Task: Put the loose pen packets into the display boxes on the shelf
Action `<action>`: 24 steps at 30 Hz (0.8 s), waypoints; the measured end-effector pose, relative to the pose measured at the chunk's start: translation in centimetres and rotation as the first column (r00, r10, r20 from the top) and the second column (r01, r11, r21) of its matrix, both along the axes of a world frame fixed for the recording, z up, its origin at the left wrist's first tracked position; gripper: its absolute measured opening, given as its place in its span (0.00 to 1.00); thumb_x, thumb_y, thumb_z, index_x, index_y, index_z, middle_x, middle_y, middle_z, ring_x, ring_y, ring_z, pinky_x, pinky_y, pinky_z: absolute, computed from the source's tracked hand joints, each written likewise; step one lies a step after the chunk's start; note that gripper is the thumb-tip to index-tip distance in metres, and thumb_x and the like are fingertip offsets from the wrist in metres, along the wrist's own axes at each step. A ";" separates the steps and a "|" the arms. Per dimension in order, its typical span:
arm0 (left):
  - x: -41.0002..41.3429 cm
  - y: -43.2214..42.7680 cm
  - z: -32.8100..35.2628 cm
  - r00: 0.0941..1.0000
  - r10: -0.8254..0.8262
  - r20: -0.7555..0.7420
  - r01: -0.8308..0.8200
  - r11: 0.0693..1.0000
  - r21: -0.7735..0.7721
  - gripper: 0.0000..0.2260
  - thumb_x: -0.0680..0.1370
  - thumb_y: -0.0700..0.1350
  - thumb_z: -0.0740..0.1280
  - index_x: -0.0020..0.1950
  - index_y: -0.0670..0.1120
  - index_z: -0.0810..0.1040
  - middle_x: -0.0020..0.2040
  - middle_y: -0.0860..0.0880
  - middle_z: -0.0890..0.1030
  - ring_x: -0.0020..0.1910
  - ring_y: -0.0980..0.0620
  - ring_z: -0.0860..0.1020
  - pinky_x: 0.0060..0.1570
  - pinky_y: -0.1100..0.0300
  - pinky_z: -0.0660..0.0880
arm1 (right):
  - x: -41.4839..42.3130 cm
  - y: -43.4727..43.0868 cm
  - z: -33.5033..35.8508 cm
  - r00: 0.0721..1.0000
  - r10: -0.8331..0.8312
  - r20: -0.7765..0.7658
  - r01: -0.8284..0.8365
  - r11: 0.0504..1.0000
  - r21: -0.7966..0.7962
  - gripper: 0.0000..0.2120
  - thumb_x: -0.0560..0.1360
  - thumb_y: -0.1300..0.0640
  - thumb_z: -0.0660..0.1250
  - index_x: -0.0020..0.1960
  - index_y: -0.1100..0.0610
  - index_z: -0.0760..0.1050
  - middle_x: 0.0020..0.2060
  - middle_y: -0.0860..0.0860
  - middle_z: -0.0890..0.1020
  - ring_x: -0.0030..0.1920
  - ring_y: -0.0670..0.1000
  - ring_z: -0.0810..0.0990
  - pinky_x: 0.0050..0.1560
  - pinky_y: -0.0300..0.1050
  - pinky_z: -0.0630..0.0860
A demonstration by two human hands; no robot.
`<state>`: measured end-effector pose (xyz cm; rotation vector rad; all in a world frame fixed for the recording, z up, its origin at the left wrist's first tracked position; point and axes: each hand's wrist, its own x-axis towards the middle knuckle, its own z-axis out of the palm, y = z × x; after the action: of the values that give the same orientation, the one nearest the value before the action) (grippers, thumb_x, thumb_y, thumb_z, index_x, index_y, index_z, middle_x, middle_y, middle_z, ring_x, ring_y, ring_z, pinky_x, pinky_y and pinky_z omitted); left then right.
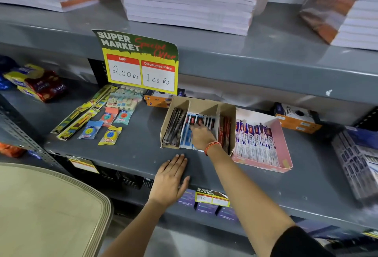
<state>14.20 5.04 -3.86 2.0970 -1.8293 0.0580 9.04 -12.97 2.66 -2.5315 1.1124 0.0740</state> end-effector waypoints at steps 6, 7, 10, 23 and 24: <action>0.0 0.1 0.1 1.000 0.004 -0.010 -0.004 1.000 0.016 0.23 0.77 0.53 0.56 0.65 0.41 0.74 0.66 0.44 0.76 0.66 0.48 0.72 0.63 0.52 0.70 | 0.1 0.2 -1.6 0.984 0.001 -0.181 0.005 0.999 0.034 0.26 0.83 0.51 0.49 0.78 0.56 0.46 0.78 0.59 0.46 0.78 0.59 0.43 0.76 0.62 0.45; 0.0 0.1 0.1 1.000 0.004 -0.010 -0.004 1.000 0.018 0.23 0.77 0.53 0.56 0.65 0.41 0.74 0.66 0.44 0.76 0.66 0.48 0.72 0.63 0.51 0.70 | 0.1 0.2 -1.6 0.984 -0.003 -0.177 0.009 0.999 0.037 0.26 0.83 0.51 0.48 0.78 0.56 0.46 0.78 0.58 0.45 0.78 0.59 0.42 0.77 0.62 0.44; -0.1 0.2 0.4 1.000 0.008 -0.006 -0.007 0.999 0.038 0.23 0.77 0.53 0.55 0.65 0.41 0.74 0.65 0.44 0.76 0.66 0.48 0.73 0.63 0.52 0.70 | 0.1 0.4 -1.2 0.993 -0.022 -0.119 0.029 0.998 0.056 0.26 0.83 0.51 0.49 0.78 0.57 0.46 0.78 0.59 0.45 0.78 0.59 0.42 0.77 0.61 0.44; -0.4 0.0 0.5 1.000 0.021 -0.009 -0.020 0.998 0.058 0.25 0.78 0.53 0.51 0.66 0.40 0.73 0.67 0.42 0.74 0.67 0.45 0.71 0.64 0.48 0.68 | -9.7 1.8 4.8 0.820 -0.169 0.546 0.310 0.934 -0.176 0.12 0.79 0.62 0.60 0.58 0.63 0.78 0.54 0.62 0.82 0.59 0.61 0.77 0.61 0.50 0.72; -0.5 -0.1 0.9 0.999 0.036 -0.024 -0.035 0.997 0.067 0.25 0.78 0.53 0.51 0.66 0.40 0.73 0.67 0.41 0.74 0.67 0.45 0.71 0.64 0.48 0.67 | -10.8 2.0 5.1 0.819 -0.174 0.546 0.328 0.924 -0.198 0.12 0.78 0.62 0.61 0.57 0.63 0.79 0.53 0.62 0.83 0.57 0.61 0.77 0.60 0.50 0.72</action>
<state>13.73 4.95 -3.00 2.1652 -1.8027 -0.0208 -1.76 -11.02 7.76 -2.3719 1.2760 -0.8546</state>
